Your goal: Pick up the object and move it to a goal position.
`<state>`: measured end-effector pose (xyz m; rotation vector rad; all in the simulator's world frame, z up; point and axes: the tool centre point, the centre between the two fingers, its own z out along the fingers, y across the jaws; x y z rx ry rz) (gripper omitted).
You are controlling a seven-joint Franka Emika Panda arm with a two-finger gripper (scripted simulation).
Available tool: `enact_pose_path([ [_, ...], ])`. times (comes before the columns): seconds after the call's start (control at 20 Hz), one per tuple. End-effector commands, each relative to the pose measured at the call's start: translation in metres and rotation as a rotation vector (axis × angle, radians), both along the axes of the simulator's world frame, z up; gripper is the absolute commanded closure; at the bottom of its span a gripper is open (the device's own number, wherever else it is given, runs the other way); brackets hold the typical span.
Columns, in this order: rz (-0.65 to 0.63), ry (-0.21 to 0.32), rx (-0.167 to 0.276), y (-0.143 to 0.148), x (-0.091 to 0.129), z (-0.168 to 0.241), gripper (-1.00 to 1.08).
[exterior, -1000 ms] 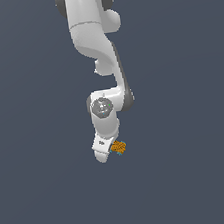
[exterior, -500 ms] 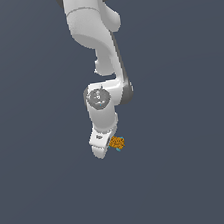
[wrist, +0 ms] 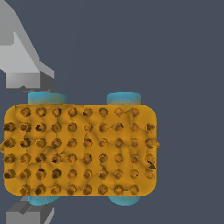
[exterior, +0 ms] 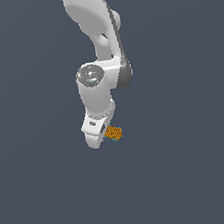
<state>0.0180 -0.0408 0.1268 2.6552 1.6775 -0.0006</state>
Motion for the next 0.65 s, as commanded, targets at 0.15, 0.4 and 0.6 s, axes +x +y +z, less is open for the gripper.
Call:
enact_pose_path([
  [0.15, 0.0, 0.0, 0.001, -0.003, -0.003, 0.026, 1.08],
  [0.4, 0.0, 0.0, 0.001, -0.003, -0.003, 0.032, 1.08],
  [0.6, -0.001, 0.0, 0.001, -0.003, -0.002, 0.029, 1.08],
])
